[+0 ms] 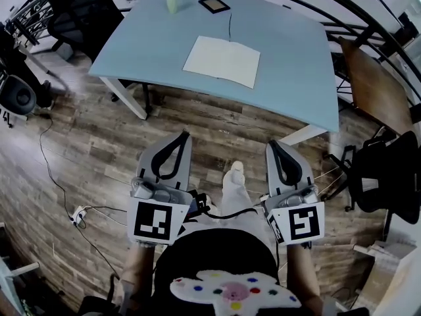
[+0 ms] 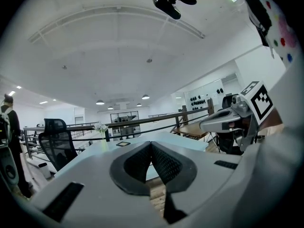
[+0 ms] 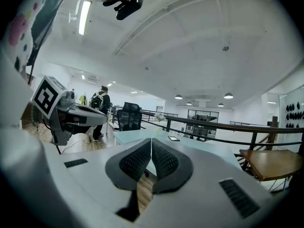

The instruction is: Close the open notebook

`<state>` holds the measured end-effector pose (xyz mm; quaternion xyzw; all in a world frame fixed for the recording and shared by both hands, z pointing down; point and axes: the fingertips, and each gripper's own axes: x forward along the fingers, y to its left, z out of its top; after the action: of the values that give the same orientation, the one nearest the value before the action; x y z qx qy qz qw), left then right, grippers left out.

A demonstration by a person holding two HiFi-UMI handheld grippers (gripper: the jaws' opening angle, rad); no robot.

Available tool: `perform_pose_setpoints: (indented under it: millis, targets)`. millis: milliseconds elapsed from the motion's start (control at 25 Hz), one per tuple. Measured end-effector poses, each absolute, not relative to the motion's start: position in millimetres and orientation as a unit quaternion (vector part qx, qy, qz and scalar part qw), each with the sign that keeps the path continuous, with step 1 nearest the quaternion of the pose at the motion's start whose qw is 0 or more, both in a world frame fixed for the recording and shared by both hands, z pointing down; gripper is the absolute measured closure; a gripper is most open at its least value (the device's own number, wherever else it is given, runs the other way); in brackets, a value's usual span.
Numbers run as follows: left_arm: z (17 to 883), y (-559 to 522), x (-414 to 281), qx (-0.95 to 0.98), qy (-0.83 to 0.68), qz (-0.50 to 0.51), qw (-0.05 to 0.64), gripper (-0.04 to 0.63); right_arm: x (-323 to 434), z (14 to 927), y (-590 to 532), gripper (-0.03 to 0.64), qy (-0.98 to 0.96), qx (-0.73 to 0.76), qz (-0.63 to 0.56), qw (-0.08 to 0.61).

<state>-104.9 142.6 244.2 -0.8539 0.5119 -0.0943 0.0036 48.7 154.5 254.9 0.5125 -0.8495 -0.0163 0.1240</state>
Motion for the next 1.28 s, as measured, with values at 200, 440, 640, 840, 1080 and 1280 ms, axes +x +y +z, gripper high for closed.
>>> perform_pose_setpoints:
  millis: [200, 440, 640, 840, 1080, 1280]
  targets:
    - [246, 123, -100, -0.846, 0.525, -0.097, 0.003, 0.578, 53, 259, 131, 0.583, -0.858, 0.498, -0.018, 0.127]
    - [250, 90, -94, -0.838, 0.536, -0.103, -0.006, 0.578, 56, 263, 89, 0.583, -0.867, 0.481, -0.01, 0.127]
    - [253, 58, -91, -0.831, 0.546, -0.101, -0.01, 0.578, 56, 267, 54, 0.583, -0.875, 0.465, -0.011, 0.135]
    - [257, 30, -79, -0.821, 0.56, -0.11, -0.018, 0.578, 66, 272, 22, 0.583, -0.884, 0.445, -0.008, 0.141]
    - [261, -1, -64, -0.808, 0.577, -0.114, -0.023, 0.578, 79, 276, -14, 0.583, -0.895, 0.421, -0.005, 0.145]
    - [267, -24, -50, -0.798, 0.59, -0.123, -0.028, 0.578, 90, 276, -43, 0.583, -0.903, 0.409, 0.003, 0.133]
